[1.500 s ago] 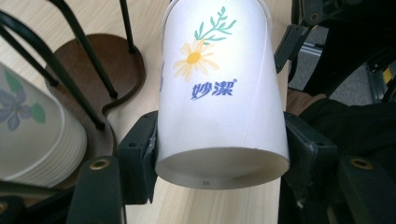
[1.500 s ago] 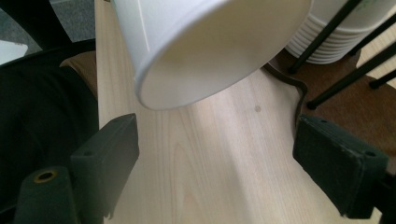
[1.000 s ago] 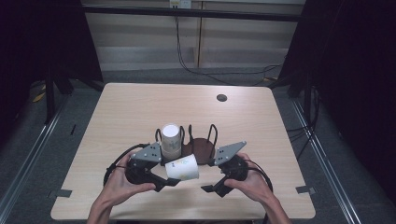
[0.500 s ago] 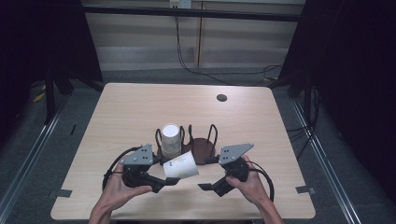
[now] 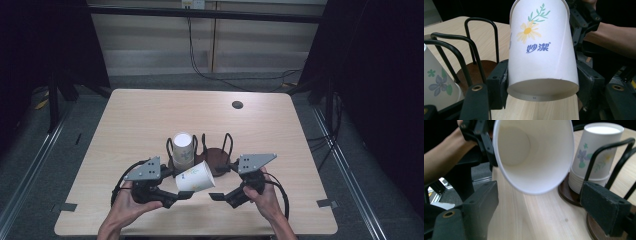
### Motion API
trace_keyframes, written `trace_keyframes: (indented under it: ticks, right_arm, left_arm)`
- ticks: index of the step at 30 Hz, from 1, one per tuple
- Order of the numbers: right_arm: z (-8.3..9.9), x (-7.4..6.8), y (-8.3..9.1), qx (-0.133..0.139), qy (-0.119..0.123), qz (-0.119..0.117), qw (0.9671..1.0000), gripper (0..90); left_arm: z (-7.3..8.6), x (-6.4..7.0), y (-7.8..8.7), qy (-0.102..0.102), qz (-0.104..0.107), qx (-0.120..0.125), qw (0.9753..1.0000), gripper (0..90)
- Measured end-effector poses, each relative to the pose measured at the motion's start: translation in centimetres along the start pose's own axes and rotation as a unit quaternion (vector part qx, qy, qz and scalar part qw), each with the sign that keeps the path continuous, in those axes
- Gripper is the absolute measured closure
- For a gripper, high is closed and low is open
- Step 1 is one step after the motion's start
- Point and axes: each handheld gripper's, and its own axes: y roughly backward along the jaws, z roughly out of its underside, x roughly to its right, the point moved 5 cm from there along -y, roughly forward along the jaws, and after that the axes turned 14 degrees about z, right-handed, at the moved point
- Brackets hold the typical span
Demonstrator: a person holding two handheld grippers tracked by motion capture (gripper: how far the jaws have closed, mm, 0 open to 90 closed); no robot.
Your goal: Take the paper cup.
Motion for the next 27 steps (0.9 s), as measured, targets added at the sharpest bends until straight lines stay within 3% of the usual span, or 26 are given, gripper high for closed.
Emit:
trace_keyframes:
  ticks: [7,13,18,27]
  right_arm:
    - [-1.0,-0.2,-0.4,0.022,-0.024,-0.010,0.9994,13.7]
    - [-1.4,-0.5,-0.7,0.026,-0.039,-0.034,0.9983,13.7]
    - [-1.6,-0.8,-1.1,0.018,-0.028,-0.041,0.9986,15.6]
    - [-1.8,-0.8,-1.3,0.017,-0.034,-0.045,0.9983,18.9]
  left_arm:
    - [0.2,0.1,-0.4,-0.005,0.007,0.003,1.0000,36.8]
    - [0.2,0.2,-0.4,-0.010,0.010,0.002,0.9999,36.8]
    - [0.4,0.1,-0.6,-0.010,0.018,-0.013,0.9997,36.7]
    - [0.4,0.1,-0.8,-0.014,0.027,-0.013,0.9994,36.7]
